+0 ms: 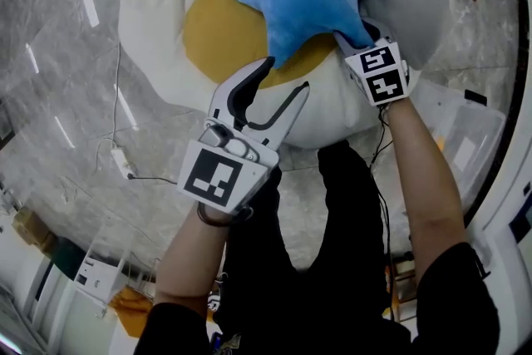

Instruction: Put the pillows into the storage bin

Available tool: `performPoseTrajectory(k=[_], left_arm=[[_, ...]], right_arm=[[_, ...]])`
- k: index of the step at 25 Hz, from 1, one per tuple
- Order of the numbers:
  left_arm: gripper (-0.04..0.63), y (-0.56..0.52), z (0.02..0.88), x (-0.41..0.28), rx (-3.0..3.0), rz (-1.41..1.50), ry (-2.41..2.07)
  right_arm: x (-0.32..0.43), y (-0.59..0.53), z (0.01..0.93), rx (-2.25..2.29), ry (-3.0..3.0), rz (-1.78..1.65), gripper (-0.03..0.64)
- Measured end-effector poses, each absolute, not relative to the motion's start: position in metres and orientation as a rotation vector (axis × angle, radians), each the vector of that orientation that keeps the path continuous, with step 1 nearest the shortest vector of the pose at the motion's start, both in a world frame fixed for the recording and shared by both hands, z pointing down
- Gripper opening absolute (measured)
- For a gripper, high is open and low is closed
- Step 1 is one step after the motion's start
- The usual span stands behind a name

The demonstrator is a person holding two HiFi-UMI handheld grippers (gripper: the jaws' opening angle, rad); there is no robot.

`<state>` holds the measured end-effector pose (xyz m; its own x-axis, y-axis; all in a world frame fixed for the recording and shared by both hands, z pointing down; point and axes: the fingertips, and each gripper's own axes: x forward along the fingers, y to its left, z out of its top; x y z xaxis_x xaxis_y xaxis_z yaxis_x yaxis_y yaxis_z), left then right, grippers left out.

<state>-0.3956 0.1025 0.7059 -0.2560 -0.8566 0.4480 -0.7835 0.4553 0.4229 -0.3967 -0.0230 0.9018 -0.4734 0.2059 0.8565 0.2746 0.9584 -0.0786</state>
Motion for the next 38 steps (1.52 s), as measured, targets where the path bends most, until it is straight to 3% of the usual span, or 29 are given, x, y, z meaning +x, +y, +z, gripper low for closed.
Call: performPoseTrajectory(k=[9,19,23,28,38], left_arm=[[0.215,0.13,0.59,-0.387,1.368,-0.181,-2.112],[0.212,0.151,0.437,-0.376,1.503,-0.149,-2.159],[0.172,0.156,0.372,-0.38,1.585,-0.133,-2.221],[0.017,0.165,0.295,-0.373,1.634,-0.088,-2.334],[0.006,0.166,0.225,-0.366,1.766,-0.06,-2.418]], right_arm=[[-0.362,-0.004,0.773,-0.308,-2.062,-0.047,0.184],[-0.347,0.023,0.564,-0.232,-2.239,-0.033,0.183],[-0.357,0.021,0.477,-0.159,-2.371,-0.017,0.183],[-0.351,0.016,0.378,-0.078,-2.52,0.018,0.183],[-0.335,-0.001,0.283,0.041,-2.684,-0.006,0.179]])
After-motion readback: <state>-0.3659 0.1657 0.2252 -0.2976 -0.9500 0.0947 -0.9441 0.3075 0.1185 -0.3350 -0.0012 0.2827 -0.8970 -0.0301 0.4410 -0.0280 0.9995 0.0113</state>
